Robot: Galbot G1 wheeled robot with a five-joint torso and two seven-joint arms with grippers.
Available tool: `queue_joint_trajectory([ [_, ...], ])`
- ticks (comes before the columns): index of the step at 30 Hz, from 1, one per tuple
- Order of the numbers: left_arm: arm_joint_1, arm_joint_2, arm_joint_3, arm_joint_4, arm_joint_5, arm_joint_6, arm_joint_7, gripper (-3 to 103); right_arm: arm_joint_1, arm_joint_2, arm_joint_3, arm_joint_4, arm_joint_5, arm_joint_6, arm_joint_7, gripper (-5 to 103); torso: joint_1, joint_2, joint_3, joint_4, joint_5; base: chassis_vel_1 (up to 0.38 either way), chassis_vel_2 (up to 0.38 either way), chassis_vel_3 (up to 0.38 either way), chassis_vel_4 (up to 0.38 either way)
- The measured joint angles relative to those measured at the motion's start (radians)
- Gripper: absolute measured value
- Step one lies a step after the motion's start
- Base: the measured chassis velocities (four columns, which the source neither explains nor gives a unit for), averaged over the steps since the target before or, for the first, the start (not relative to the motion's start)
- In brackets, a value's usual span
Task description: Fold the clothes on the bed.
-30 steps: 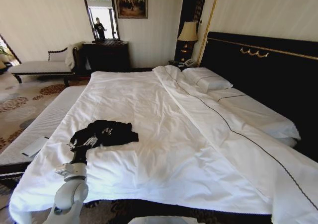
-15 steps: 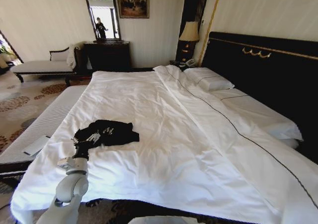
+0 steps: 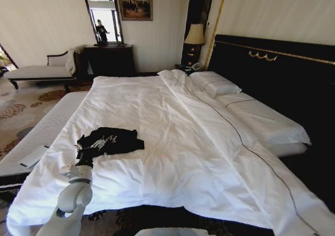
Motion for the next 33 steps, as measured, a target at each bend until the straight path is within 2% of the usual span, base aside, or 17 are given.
queue_joint_trajectory([
  [2,0.000,0.000,-0.002,0.000,-0.002,0.000,0.000,100,-0.011,-0.003,0.010,0.013,-0.013,-0.027,0.044,44,0.000,0.000,0.000,-0.0003,0.0000,0.000,0.000,0.000,0.000],
  [3,0.000,0.000,-0.002,0.000,-0.002,0.000,0.000,100,-0.011,-0.003,0.010,0.013,-0.013,-0.027,0.044,44,0.000,0.000,0.000,-0.0003,0.0000,0.000,0.000,0.000,0.000],
  [7,0.002,0.000,-0.002,-0.009,-0.002,0.001,0.000,100,-0.022,-0.032,0.039,0.080,-0.021,-0.037,0.049,65,0.000,0.000,0.000,0.0000,0.0002,0.000,0.000,0.000,0.000],
  [9,0.003,0.003,-0.003,-0.013,-0.002,0.003,0.000,100,-0.025,-0.041,0.043,0.107,-0.008,-0.038,0.039,65,0.000,0.000,0.000,-0.0003,0.0001,0.000,0.000,0.000,0.000],
  [12,0.008,0.023,-0.022,-0.041,-0.013,0.021,-0.015,100,-0.016,-0.086,0.036,0.203,0.007,-0.041,-0.040,82,0.001,0.000,0.000,0.0001,-0.0002,0.000,0.000,0.000,0.000],
  [13,0.008,0.023,-0.022,-0.041,-0.013,0.021,-0.015,100,-0.016,-0.086,0.036,0.203,0.007,-0.041,-0.040,82,0.001,0.000,0.000,0.0001,-0.0002,0.000,0.000,0.000,0.000],
  [16,0.022,0.060,-0.064,-0.095,-0.036,0.090,-0.070,100,0.032,-0.171,-0.006,0.252,-0.046,-0.047,-0.162,97,0.001,0.000,0.000,0.0000,0.0000,0.000,0.000,0.000,0.000],
  [17,0.022,0.060,-0.064,-0.095,-0.036,0.090,-0.070,100,0.032,-0.171,-0.006,0.252,-0.046,-0.047,-0.162,97,0.001,0.000,0.000,0.0000,0.0000,0.000,0.000,0.000,0.000],
  [19,0.035,0.092,-0.095,-0.137,-0.060,0.155,-0.112,100,0.081,-0.246,-0.046,0.257,-0.108,-0.057,-0.219,99,0.001,0.000,0.000,0.0007,0.0006,0.000,0.000,0.000,0.000],
  [21,0.014,0.133,-0.092,-0.150,-0.098,0.200,-0.139,100,0.106,-0.284,-0.063,0.257,-0.149,-0.060,-0.254,100,0.001,0.000,0.000,0.0015,0.0004,0.000,0.000,0.000,0.000],
  [23,0.005,0.146,-0.088,-0.152,-0.110,0.211,-0.146,100,0.110,-0.290,-0.066,0.258,-0.156,-0.060,-0.259,100,0.001,0.000,0.000,0.0007,0.0006,0.000,0.000,0.000,0.000],
  [24,0.001,0.159,-0.090,-0.158,-0.122,0.222,-0.153,100,0.121,-0.306,-0.074,0.257,-0.160,-0.063,-0.262,100,0.001,0.000,0.000,-0.0023,0.0005,0.000,0.000,0.000,0.000],
  [25,0.011,0.177,-0.112,-0.174,-0.143,0.234,-0.166,100,0.159,-0.368,-0.110,0.249,-0.161,-0.073,-0.265,100,0.001,0.000,0.000,-0.0021,0.0000,-0.052,-0.014,-0.051,-0.065],
  [26,0.029,0.183,-0.141,-0.188,-0.155,0.239,-0.174,100,0.189,-0.418,-0.142,0.235,-0.161,-0.080,-0.264,100,0.001,0.000,0.000,-0.0003,0.0000,0.006,-0.039,-0.051,-0.042],
  [27,0.029,0.183,-0.141,-0.188,-0.155,0.239,-0.174,100,0.189,-0.418,-0.142,0.235,-0.161,-0.080,-0.264,100,0.001,0.000,0.000,-0.0003,0.0000,0.006,-0.039,-0.051,-0.042],
  [29,0.065,0.185,-0.196,-0.211,-0.176,0.242,-0.182,100,0.243,-0.489,-0.206,0.199,-0.152,-0.099,-0.245,100,0.001,0.000,0.000,0.0012,0.0000,0.000,0.000,0.000,0.000],
  [33,0.124,0.168,-0.280,-0.233,-0.192,0.244,-0.181,100,0.345,-0.566,-0.334,0.114,-0.121,-0.157,-0.181,100,0.001,0.000,0.000,0.0006,0.0006,0.000,0.000,0.000,0.000],
])
